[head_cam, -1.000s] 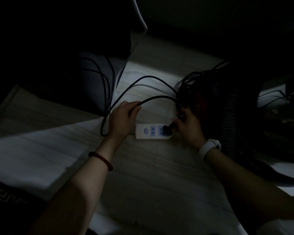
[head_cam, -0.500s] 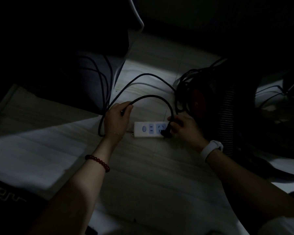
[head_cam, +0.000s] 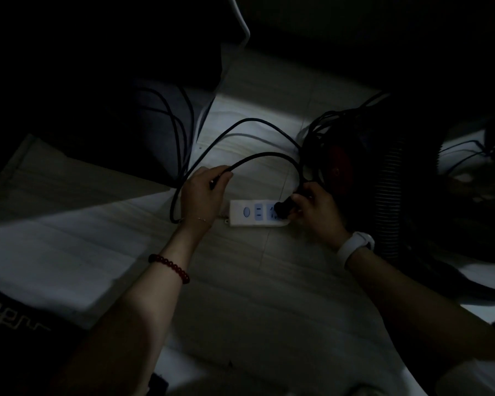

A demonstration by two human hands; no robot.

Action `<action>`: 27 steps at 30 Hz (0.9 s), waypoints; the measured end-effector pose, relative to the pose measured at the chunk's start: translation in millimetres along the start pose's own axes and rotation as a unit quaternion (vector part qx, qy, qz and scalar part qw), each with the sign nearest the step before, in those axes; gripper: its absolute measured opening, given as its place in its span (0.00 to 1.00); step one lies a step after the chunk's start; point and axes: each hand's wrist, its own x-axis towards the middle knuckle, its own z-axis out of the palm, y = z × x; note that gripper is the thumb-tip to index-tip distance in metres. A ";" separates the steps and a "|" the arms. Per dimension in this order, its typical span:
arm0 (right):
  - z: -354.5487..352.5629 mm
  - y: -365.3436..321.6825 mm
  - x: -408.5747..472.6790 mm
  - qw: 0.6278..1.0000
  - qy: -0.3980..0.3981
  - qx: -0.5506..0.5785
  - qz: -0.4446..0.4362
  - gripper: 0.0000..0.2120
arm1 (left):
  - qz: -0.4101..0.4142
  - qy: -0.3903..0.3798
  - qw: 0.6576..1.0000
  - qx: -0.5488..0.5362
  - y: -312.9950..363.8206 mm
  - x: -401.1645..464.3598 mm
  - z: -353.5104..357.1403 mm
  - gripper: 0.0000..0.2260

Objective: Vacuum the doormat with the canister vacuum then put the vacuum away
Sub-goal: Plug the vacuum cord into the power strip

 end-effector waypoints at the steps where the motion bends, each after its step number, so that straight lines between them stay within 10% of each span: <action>1: 1.1 0.7 0.2 1.000 0.003 0.000 0.000 0.03 | -0.002 -0.001 1.000 -0.003 -0.5 0.0 -0.3 0.10; 18: 4.4 2.1 7.5 0.999 0.019 0.027 0.041 0.01 | -0.004 -0.020 1.000 -0.001 -6.5 7.5 -0.3 0.10; 27: 11.1 -5.0 -10.8 0.974 -0.012 -0.190 -0.125 0.07 | -0.023 0.008 1.000 0.001 -15.1 7.8 -9.2 0.09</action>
